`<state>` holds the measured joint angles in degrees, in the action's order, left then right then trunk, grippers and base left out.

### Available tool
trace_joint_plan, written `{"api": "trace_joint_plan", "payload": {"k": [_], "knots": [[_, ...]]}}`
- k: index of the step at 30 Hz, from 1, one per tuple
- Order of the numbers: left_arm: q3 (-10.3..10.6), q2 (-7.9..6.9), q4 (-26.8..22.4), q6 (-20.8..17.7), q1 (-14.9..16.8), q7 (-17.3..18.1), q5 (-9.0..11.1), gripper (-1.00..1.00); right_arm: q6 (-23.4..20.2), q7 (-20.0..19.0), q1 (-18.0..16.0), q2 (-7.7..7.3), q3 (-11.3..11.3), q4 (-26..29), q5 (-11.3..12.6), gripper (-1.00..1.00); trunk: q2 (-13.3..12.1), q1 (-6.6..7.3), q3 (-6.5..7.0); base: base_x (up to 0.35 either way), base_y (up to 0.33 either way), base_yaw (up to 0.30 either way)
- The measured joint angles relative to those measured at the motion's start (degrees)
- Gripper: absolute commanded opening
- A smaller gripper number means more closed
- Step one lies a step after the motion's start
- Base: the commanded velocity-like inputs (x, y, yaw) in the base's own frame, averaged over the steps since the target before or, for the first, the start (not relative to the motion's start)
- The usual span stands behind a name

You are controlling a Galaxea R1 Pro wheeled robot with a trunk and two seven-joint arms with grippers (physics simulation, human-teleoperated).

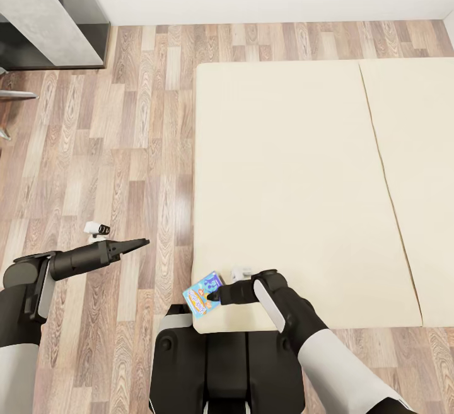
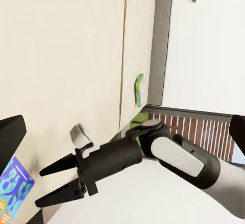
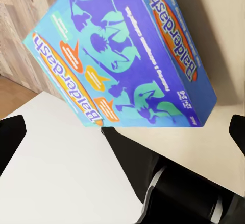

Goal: Put all the toys in the child's room - the three board games (two on the bed and one on the table), the two jigsaw puzzles on the table, and the tennis ball on the table - inside the toy box on the table in the child's room.

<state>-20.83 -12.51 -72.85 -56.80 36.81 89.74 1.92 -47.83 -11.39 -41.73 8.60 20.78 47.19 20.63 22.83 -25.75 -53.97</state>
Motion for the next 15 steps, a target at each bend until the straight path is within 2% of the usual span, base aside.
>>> {"api": "trace_joint_plan", "payload": {"k": [15], "knots": [[0.00,0.00,0.00,0.02,0.00,0.00,0.00,1.00,-0.01,-0.07,0.00,0.00,0.04,0.83,0.30,1.00,0.00,0.00,0.00,0.000,0.000,0.000]]}}
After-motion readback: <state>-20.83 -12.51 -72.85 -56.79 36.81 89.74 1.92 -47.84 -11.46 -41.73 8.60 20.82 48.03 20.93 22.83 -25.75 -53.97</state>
